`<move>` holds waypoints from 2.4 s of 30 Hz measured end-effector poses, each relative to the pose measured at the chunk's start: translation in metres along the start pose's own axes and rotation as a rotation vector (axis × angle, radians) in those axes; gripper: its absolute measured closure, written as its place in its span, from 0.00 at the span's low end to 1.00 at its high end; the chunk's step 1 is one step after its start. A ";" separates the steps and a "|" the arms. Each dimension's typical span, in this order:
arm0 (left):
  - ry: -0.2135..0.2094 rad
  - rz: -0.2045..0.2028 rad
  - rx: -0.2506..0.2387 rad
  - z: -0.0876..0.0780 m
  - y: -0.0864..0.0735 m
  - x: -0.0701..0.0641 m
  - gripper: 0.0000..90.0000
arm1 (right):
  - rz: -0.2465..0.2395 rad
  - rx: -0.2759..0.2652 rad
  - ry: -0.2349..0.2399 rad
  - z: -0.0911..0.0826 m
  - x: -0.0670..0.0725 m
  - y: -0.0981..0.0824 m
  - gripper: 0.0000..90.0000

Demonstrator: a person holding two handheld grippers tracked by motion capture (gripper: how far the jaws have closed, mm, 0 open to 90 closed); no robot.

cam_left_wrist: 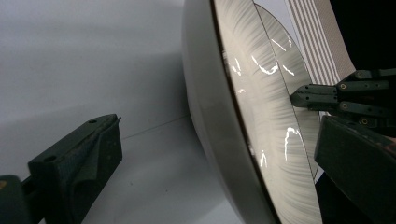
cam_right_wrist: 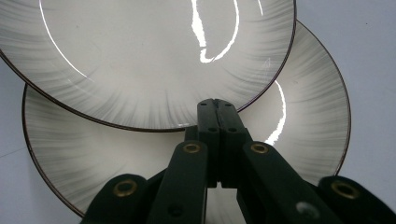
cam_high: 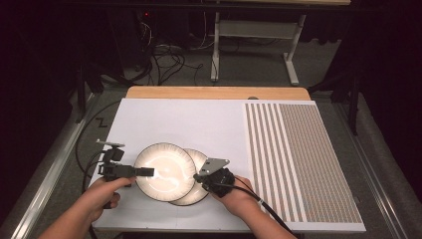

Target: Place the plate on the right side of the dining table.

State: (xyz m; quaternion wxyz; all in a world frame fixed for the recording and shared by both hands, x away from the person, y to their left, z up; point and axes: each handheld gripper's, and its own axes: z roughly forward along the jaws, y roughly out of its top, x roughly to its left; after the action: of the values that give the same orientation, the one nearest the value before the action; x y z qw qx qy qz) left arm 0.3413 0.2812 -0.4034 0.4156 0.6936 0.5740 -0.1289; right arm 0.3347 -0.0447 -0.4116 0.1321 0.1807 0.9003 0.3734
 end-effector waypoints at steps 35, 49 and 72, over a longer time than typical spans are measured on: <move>-0.077 -0.120 0.114 0.008 0.003 0.006 0.68 | -0.004 0.005 -0.007 0.000 0.000 0.001 1.00; -0.086 -0.124 0.111 0.010 0.003 0.004 0.74 | -0.004 0.006 -0.007 0.000 0.000 0.001 1.00; -0.094 -0.131 0.074 0.009 0.001 0.002 0.79 | 0.017 -0.021 -0.006 -0.007 -0.002 0.002 1.00</move>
State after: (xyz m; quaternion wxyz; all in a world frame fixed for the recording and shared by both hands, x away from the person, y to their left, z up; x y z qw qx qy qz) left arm 0.3457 0.2761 -0.4099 0.4068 0.6626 0.5929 -0.2094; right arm 0.3341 -0.0489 -0.4053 0.1336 0.1883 0.8944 0.3832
